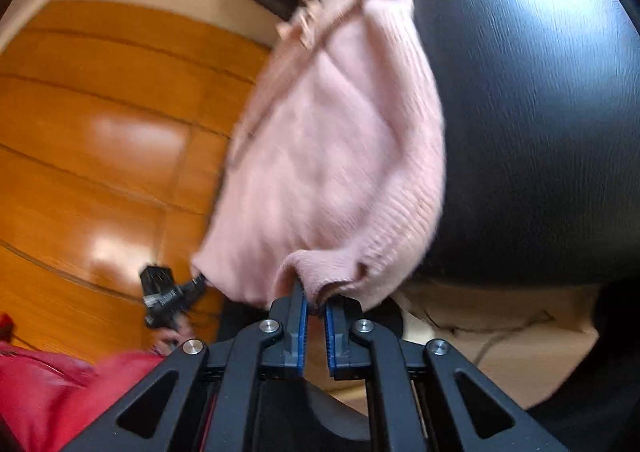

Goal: Fold clothes
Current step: 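Lift the sweater hem with both grippers and fold it toward the collar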

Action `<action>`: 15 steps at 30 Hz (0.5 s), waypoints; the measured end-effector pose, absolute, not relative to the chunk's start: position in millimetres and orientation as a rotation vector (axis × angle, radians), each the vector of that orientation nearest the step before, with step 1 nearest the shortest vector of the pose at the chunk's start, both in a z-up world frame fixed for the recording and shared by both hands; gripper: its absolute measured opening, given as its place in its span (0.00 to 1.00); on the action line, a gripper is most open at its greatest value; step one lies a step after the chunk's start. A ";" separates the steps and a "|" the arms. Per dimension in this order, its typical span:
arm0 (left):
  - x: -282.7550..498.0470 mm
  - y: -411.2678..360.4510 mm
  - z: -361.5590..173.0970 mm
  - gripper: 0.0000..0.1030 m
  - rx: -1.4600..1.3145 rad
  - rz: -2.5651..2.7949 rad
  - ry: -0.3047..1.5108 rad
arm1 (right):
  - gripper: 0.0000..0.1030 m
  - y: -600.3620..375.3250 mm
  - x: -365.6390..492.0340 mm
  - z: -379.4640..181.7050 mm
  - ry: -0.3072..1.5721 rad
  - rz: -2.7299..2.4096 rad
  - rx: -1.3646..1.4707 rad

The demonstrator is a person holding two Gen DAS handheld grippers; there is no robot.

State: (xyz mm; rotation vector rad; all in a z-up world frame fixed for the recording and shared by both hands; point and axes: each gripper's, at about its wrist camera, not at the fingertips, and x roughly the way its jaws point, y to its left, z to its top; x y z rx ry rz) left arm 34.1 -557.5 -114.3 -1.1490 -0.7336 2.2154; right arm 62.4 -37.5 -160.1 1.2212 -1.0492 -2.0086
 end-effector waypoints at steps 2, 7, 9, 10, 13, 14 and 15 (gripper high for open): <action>38.3 -554.8 -103.1 0.11 -1.094 2.208 -0.741 | 0.06 -33.5 62.1 -152.6 -1.086 -1.993 1.152; 39.2 -564.3 -82.3 0.11 -0.965 2.179 -0.783 | 0.06 -30.8 66.1 -135.5 -1.095 -1.970 1.004; 43.0 -562.6 -73.7 0.11 -0.925 2.182 -0.795 | 0.06 -27.5 69.0 -130.5 -1.095 -1.967 0.959; 45.1 -565.7 -70.2 0.11 -0.912 2.186 -0.801 | 0.06 -25.0 69.4 -130.2 -1.106 -1.967 0.951; 49.0 -575.5 -63.8 0.11 -0.881 2.200 -0.822 | 0.06 -17.7 70.8 -129.2 -1.142 -1.967 0.925; 49.7 -578.7 -63.9 0.11 -0.876 2.207 -0.831 | 0.06 -15.3 71.3 -128.9 -1.154 -1.966 0.917; 51.0 -581.6 -65.1 0.11 -0.874 2.212 -0.846 | 0.06 -12.8 71.7 -128.5 -1.166 -1.966 0.908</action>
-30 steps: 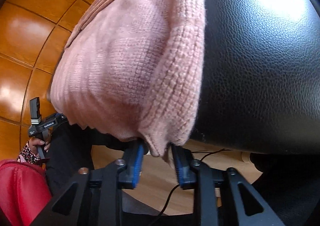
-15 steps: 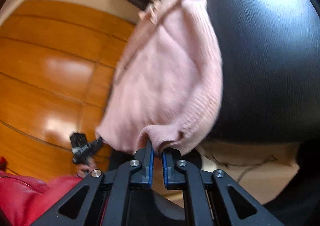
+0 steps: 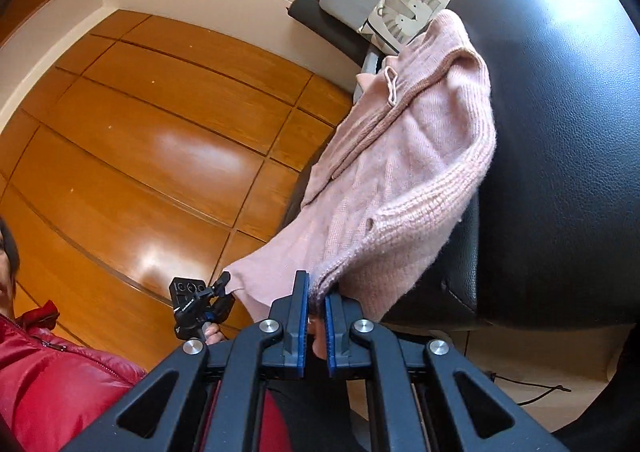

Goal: Fold clothes
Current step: 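Lift the sweater hem with both grippers and fold it toward the collar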

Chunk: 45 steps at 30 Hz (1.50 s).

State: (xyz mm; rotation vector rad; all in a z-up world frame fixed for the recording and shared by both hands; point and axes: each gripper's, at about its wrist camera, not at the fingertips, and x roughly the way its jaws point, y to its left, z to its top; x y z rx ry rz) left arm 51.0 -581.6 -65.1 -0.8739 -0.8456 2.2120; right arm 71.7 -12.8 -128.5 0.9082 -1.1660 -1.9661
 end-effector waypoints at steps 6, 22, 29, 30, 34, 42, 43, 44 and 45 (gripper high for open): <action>62.6 -595.9 -64.4 0.10 -0.838 2.223 -0.916 | 0.05 -2.8 71.0 -123.9 -1.207 -1.976 0.872; 74.3 -603.3 -92.8 0.04 -1.019 2.253 -0.990 | 0.27 26.8 100.3 -108.8 -1.096 -2.168 1.007; 51.1 -608.2 -146.9 0.58 -1.403 2.358 -1.098 | 0.31 0.5 63.4 -150.6 -0.869 -2.225 1.447; 50.1 -607.4 -147.9 0.59 -1.416 2.385 -1.087 | 0.31 -5.4 60.1 -156.1 -0.833 -2.219 1.497; 44.0 -601.0 -148.9 0.60 -1.434 2.479 -0.956 | 0.35 -21.9 47.0 -169.6 -0.798 -2.188 1.551; 30.5 -594.6 -163.9 0.60 -1.510 2.423 -0.843 | 0.39 -33.3 35.4 -186.3 -0.777 -2.106 1.596; 28.7 -594.2 -165.3 0.60 -1.515 2.413 -0.837 | 0.39 -33.7 33.5 -187.6 -0.783 -2.093 1.603; 27.3 -593.3 -165.1 0.60 -1.513 2.409 -0.821 | 0.39 -35.0 32.7 -188.2 -0.773 -2.086 1.609; 25.2 -591.4 -165.3 0.61 -1.519 2.403 -0.795 | 0.39 -36.1 33.5 -187.8 -0.755 -2.082 1.612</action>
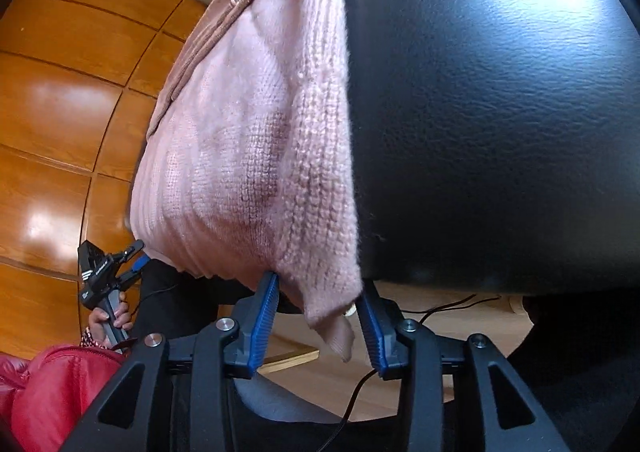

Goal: Fold clothes
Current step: 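Lift the sweater hem with both grippers and fold it toward the collar, then lay the held hem over the sweater body and open both grippers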

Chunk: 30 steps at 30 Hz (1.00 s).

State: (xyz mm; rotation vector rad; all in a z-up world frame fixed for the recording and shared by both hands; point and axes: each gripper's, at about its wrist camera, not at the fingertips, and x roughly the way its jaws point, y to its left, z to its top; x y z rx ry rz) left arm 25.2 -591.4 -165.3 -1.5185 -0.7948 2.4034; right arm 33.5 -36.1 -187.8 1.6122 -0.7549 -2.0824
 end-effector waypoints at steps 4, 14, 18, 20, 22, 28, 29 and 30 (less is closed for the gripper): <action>13.7 -577.6 -165.2 0.70 -1.551 2.395 -0.616 | 0.40 -41.6 32.5 -189.1 -0.713 -2.061 1.625; 21.3 -578.4 -160.8 0.19 -1.424 2.274 -0.667 | 0.09 -45.8 32.9 -183.5 -0.823 -1.974 1.505; 29.1 -582.5 -145.9 0.15 -1.331 2.242 -0.733 | 0.09 -42.8 31.3 -170.6 -0.957 -1.915 1.334; 32.7 -585.2 -135.3 0.15 -1.255 2.234 -0.777 | 0.09 -43.7 27.2 -167.3 -1.016 -1.909 1.264; 37.0 -590.5 -124.3 0.15 -1.148 2.232 -0.847 | 0.09 -38.1 27.1 -163.8 -1.088 -1.902 1.152; 51.2 -600.5 -97.5 0.12 -0.936 2.236 -0.946 | 0.09 -23.1 30.9 -139.8 -1.167 -1.928 0.831; 48.9 -600.6 -91.4 0.08 -0.908 2.236 -0.946 | 0.09 -23.2 33.8 -132.8 -1.139 -1.933 0.795; 53.5 -604.7 -85.4 0.08 -0.881 2.230 -0.953 | 0.09 -23.4 36.5 -125.9 -1.106 -1.939 0.769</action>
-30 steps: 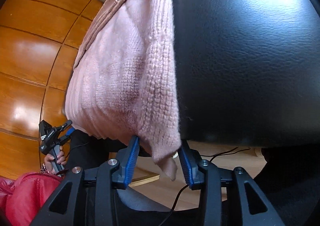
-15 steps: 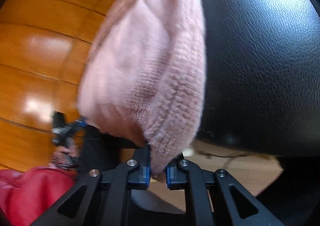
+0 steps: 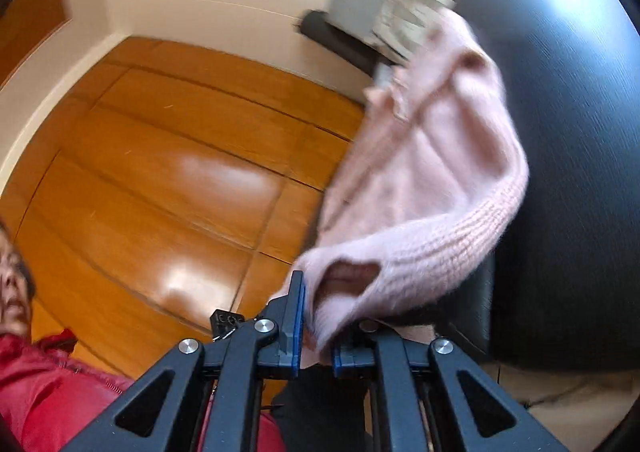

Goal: Fold clothes
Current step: 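Lay the held hem over the sweater body and open both grippers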

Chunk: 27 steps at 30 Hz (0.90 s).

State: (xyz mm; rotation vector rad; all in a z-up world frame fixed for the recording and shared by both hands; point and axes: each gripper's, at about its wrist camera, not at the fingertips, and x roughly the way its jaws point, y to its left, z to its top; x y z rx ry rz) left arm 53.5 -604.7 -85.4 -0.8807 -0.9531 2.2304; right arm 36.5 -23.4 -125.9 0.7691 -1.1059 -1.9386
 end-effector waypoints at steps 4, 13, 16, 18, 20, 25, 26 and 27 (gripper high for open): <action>63.5 -608.7 -81.6 0.08 -0.841 2.229 -0.952 | 0.09 -28.5 45.8 -104.8 -0.992 -1.955 0.717; 53.0 -607.8 -101.2 0.08 -0.995 2.242 -0.952 | 0.08 -3.8 49.3 -119.0 -0.944 -2.127 1.044; 51.8 -614.4 -109.6 0.08 -1.103 2.269 -0.942 | 0.11 5.6 50.0 -124.3 -0.922 -2.183 1.165; 55.3 -619.1 -111.0 0.08 -1.150 2.305 -0.925 | 0.13 11.2 51.7 -125.7 -0.896 -2.221 1.235; 57.3 -625.1 -107.7 0.08 -1.180 2.362 -0.903 | 0.15 16.9 55.7 -117.5 -0.844 -2.286 1.264; 42.9 -593.3 -72.5 0.09 -1.161 2.587 -0.595 | 0.21 29.5 58.9 -83.1 -0.730 -2.502 1.197; 39.6 -585.4 -66.3 0.09 -1.144 2.628 -0.548 | 0.22 27.7 55.3 -74.5 -0.703 -2.540 1.175; 35.1 -577.3 -61.6 0.09 -1.129 2.659 -0.515 | 0.22 25.4 52.2 -67.5 -0.680 -2.556 1.141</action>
